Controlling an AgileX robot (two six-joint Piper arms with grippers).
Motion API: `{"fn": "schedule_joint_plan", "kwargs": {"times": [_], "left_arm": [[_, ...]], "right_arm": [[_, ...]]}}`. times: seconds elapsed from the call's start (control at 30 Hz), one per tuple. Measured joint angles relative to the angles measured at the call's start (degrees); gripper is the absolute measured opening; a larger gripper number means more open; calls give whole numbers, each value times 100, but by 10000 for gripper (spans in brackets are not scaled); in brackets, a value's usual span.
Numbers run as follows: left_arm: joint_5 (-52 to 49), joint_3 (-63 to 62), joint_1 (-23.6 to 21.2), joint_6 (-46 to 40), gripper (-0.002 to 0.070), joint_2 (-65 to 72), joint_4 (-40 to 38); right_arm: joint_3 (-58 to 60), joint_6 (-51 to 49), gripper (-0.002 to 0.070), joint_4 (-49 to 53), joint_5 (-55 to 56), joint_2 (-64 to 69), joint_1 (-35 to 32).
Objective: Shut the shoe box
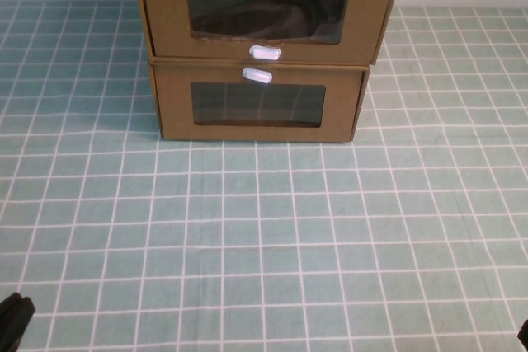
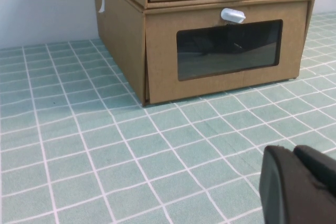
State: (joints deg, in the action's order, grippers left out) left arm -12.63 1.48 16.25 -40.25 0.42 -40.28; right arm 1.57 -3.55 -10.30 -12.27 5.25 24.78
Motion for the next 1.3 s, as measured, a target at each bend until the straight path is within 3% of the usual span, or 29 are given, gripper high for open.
{"fn": "schedule_joint_plan", "kwargs": {"times": [0.27, 0.5, 0.63, 0.8, 1.3], "left_arm": [[0, 0, 0, 0, -5, 0, -10], [0, 0, 0, 0, -5, 0, -10], [0, 0, 0, 0, -5, 0, -10], [-5, 0, 0, 0, -5, -10, -10], [-5, 0, 0, 0, -5, -10, -10]], "right_arm": [[0, 3, -11, 401, 152, 0, -111], [0, 13, -11, 630, 238, -161, -1948], [0, 13, -11, 591, -142, -529, -2467], [0, 355, -11, 627, -711, -573, -2543], [0, 590, -11, 632, -745, -573, -2543]]}}
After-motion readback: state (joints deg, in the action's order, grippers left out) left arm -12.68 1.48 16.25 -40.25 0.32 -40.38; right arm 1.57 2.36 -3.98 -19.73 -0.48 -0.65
